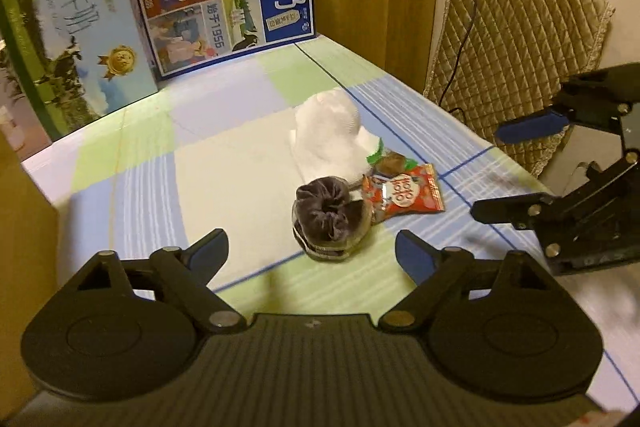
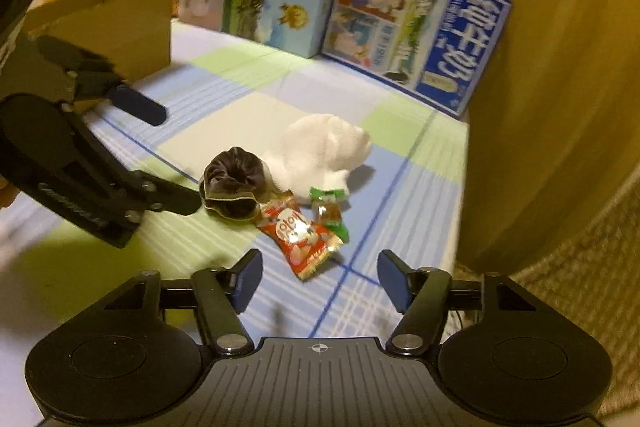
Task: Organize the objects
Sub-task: 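Grasp the dark brown scrunchie with the left tool while the right tool grasps the red candy packet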
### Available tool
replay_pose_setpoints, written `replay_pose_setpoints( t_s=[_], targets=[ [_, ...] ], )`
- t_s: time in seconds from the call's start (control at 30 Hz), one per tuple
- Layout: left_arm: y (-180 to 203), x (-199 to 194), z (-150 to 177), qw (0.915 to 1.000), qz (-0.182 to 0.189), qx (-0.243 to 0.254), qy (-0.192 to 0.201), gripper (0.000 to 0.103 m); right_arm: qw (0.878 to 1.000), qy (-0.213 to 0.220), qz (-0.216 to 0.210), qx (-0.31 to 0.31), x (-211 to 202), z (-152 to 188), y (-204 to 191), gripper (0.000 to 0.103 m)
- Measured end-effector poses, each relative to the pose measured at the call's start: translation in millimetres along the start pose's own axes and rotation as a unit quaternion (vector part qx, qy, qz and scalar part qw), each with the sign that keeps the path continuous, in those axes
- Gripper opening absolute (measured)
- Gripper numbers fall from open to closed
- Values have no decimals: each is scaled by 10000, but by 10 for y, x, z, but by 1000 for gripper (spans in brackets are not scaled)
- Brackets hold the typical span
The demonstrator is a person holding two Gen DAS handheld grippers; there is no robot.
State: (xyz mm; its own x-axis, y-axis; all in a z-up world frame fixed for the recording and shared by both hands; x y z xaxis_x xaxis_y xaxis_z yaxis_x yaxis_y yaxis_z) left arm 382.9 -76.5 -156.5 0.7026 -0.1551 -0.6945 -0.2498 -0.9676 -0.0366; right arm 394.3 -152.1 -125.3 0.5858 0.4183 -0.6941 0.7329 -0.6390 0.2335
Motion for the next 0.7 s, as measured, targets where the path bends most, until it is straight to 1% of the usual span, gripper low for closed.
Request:
replay_pose_setpoints(
  t_s=[0.07, 0.1, 0.2, 0.27, 0.3, 0.37, 0.43, 0.47, 0.5, 0.53, 0.63, 0.7],
  targets=[
    [-30, 105, -7, 9999, 22, -97, -44, 78, 9997, -16, -38, -223, 140, -8, -10, 57],
    [-39, 149, -17, 9999, 48, -123, -35, 77, 9994, -15, -85, -337, 197, -18, -26, 57],
    [-28, 235, -38, 9999, 157, 28, 19, 75, 9970, -8, -130, -762, 341, -47, -87, 56],
    [-15, 286, -31, 9997, 202, 126, 7, 71, 9950, -15, -185, -977, 436, -56, -128, 55],
    [-13, 310, -24, 9996, 236, 131, -8, 69, 9938, -31, -191, -1090, 483, -56, -149, 53],
    [-17, 360, -13, 9995, 304, 95, -53, 61, 9909, -81, -216, -1329, 577, -49, -190, 49],
    [-18, 388, -7, 9993, 354, 60, -72, 55, 9890, -81, -275, -1450, 628, -43, -216, 43],
    [-15, 393, -6, 9992, 396, 41, -69, 53, 9893, -86, -293, -1428, 640, -45, -214, 40],
    [-10, 400, -4, 9991, 427, 47, -72, 50, 9901, -118, -307, -1364, 645, -43, -213, 32],
    [-9, 403, -2, 9990, 429, 53, -89, 45, 9907, -147, -304, -1321, 646, -37, -220, 28],
    [-1, 392, 34, 9987, 477, -6, -179, 33, 9943, -269, -256, -995, 582, 9, -238, 25],
    [14, 331, 79, 9986, 484, -18, -225, 30, 9976, -443, -221, -485, 499, 50, -242, 24]
  ],
)
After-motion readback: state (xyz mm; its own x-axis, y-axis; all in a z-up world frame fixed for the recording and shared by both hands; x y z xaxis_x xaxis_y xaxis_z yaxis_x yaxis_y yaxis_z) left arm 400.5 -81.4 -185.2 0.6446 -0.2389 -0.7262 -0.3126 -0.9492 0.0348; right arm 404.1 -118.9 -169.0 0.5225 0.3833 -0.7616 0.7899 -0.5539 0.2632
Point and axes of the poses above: each gripper's, at about its wrist camera, not at the fingertips, and x roughly the way its jaws point, y to its right, z to its underside, the point moved 8 cm from there along x, roughly the way its jaws point, and after that the axes turned 2 degrees about -x, right-handed, at the moved point
